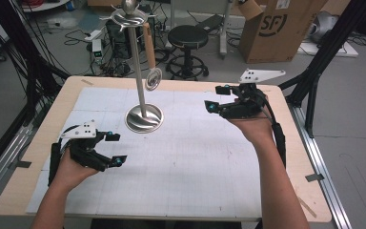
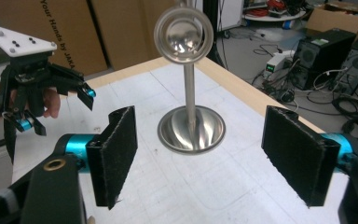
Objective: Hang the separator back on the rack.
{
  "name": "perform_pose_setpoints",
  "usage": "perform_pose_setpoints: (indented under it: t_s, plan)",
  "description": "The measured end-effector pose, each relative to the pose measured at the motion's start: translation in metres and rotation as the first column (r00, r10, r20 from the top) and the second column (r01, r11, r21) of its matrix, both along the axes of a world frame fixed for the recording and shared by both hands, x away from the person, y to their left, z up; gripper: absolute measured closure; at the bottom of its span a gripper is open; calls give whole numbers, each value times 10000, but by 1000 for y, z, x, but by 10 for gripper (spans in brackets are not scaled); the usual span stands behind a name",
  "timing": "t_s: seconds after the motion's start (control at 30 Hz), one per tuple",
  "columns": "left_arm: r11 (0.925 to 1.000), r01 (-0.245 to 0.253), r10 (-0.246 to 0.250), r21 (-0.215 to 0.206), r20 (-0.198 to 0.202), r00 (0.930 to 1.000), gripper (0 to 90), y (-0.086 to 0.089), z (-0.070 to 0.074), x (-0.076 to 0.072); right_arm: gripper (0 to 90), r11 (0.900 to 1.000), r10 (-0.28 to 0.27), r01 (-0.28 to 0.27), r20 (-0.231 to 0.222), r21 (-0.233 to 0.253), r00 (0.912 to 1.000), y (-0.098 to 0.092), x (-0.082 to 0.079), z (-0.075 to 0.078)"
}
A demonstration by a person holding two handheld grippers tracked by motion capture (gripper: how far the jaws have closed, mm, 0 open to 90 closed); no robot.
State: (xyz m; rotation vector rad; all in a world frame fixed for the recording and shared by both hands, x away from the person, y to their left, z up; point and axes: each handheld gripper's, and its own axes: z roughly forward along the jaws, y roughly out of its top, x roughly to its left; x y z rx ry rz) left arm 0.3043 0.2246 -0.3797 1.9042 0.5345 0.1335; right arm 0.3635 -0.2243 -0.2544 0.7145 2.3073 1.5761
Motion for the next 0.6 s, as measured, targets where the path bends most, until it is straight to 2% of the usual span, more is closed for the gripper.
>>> perform_pose_setpoints:
  t_s: [0.17,0.33,0.6]
  plan:
    - [10000,18,-18,-3,1,10000,130,1,0,0,273,9999,98,-97,128,-97,9999,-1,-8,-10]
    - [10000,27,-27,-85,-10,10000,130,1,0,0,260,9999,-89,87,251,57,9996,-5,-15,-21]
    - [9999,-63,62,-92,-73,10000,122,1,-1,2,234,9993,-309,309,-3,221,9995,-16,-27,-39]
